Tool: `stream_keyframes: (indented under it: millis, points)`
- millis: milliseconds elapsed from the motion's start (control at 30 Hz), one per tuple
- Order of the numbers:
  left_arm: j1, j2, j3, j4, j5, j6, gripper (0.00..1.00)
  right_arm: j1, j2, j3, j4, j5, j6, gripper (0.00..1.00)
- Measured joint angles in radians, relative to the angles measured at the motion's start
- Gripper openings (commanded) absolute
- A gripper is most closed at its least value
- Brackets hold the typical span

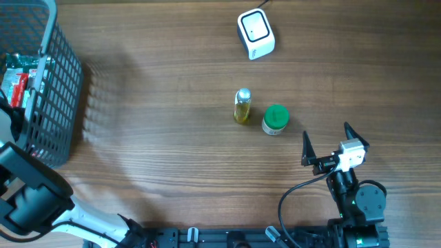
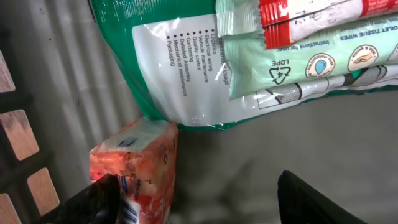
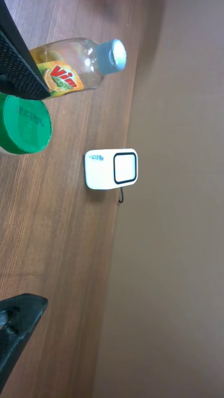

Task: Scan the item barcode
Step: 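Move the left gripper back into the basket above the tissue pack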

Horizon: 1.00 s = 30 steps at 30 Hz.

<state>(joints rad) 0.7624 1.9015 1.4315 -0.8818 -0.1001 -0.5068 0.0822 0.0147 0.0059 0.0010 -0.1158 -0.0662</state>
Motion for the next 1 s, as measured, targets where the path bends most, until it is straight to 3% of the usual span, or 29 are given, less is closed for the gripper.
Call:
stream_keyframes:
  millis: [600, 1000]
  points:
    - [0.000, -0.007, 0.015, -0.003, 0.040, 0.000, 0.97, 0.000, 0.000, 0.000, 0.000, 0.000, 0.000, 1.00]
    - [0.000, -0.016, 0.017, -0.034, 0.019, 0.000, 0.98, 0.000, 0.000, 0.000, 0.000, 0.000, 0.000, 1.00]
